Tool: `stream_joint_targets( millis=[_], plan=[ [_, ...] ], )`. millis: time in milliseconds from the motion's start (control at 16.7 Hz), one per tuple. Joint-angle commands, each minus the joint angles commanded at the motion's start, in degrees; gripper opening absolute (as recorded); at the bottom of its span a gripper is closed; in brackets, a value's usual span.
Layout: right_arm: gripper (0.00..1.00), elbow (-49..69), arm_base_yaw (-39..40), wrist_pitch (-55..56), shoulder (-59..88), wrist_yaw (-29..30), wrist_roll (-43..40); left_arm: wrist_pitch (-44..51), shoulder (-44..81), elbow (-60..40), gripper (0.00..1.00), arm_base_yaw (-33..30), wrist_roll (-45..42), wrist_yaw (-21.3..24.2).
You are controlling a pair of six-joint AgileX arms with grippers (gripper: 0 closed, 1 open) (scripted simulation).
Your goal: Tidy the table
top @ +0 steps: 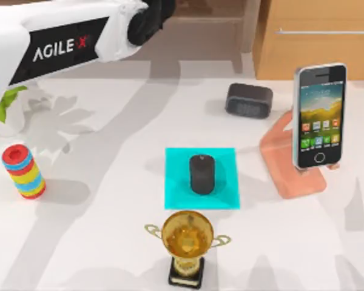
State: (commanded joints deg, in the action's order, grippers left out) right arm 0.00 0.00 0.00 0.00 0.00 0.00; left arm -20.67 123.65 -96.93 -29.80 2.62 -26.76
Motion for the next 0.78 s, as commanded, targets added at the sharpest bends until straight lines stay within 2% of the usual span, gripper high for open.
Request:
stream_joint_targets(
  millis=[480,780],
  plan=[
    [1.0,0.0,0.0,0.0,0.0,0.0,0.0,0.0,0.0,0.0,0.98,0.0,0.0,0.0],
    [1.0,0.0,0.0,0.0,0.0,0.0,0.0,0.0,0.0,0.0,1.0,0.0,0.0,0.0]
  ],
)
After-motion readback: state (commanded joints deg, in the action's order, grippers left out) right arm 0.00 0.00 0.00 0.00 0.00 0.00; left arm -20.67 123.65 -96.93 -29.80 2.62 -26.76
